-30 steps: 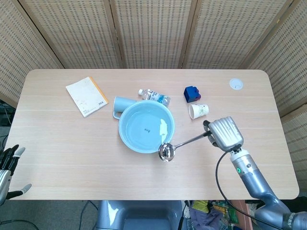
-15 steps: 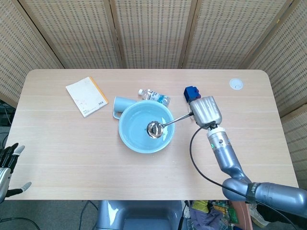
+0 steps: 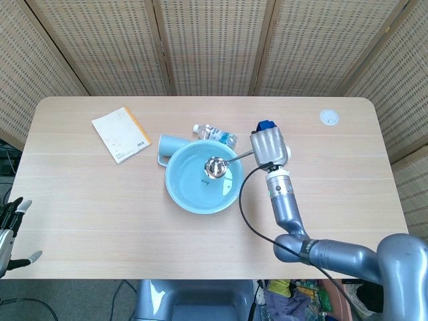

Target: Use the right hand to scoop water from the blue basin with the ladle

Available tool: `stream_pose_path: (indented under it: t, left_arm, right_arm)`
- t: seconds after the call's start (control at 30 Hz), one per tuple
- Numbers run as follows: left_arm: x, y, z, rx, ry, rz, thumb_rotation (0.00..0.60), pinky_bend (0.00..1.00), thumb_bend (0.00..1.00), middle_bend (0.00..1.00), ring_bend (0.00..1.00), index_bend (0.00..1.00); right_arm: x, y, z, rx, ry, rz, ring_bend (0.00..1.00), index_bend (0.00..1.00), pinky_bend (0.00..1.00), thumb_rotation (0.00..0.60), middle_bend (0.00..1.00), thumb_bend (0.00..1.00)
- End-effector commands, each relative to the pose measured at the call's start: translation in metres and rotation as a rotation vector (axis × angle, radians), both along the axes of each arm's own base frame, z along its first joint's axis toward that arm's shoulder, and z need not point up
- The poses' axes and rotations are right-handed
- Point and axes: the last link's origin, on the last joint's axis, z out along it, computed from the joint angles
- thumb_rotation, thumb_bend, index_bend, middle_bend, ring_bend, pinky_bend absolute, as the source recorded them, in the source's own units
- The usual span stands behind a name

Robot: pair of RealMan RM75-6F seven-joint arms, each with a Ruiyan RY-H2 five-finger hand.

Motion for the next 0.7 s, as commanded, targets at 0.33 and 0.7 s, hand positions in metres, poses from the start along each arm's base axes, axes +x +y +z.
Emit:
stream_pose_path:
  t: [0.33,0.7]
  left_arm:
    - [-0.002,0.005,-0.002,-0.002,-0.004,-0.009,0.6,0.0,0.0,0.0,0.0,0.0]
    - [-0.003,0.006,-0.001,0.003,-0.011,0.004,0.6,0.0,0.0,0.0,0.0,0.0]
  right_arm:
    - [0.016,-0.011,-0.039,-0.061,0.212,0.087,0.97,0.79,1.0,0.6,1.0,0.79]
    - [0.015,-0.003,-0.066,-0.069,0.431,0.224,0.97,0.79,1.0,0.6,1.0,0.8]
